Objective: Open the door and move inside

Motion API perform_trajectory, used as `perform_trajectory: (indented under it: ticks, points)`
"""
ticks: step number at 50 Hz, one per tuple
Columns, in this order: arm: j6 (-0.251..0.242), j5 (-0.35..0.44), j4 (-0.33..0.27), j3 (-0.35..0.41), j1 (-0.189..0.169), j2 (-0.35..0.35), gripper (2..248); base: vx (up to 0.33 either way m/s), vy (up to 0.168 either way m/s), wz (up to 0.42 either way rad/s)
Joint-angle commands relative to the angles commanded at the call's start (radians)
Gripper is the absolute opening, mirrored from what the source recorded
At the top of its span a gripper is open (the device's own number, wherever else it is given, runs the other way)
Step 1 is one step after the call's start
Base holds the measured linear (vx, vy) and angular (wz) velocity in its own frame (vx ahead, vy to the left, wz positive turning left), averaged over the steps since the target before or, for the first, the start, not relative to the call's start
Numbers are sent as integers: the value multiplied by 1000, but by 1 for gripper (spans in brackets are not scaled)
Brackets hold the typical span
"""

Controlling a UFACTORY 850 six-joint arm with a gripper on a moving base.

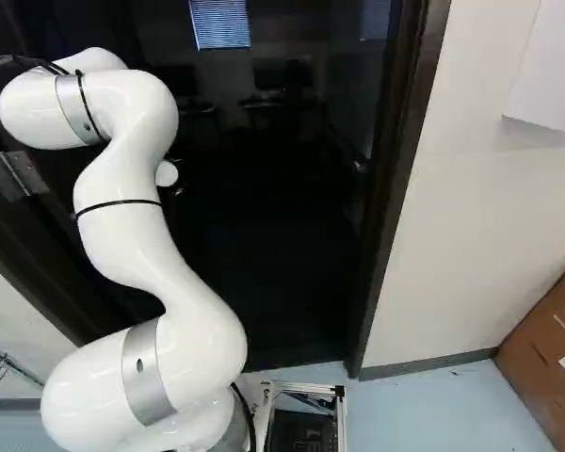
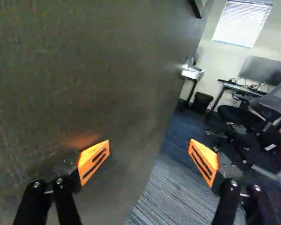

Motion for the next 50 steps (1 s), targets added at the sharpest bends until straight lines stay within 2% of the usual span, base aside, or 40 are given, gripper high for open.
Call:
perform_trajectory:
  ticks: [9, 22, 50]
  points:
    - [0, 0, 0, 1, 18, 0, 247, 0, 0, 0]
    - [0, 0, 0, 2, 22, 2, 247, 0, 0, 0]
    - [0, 0, 0, 80, -14, 58, 247, 0, 0, 0]
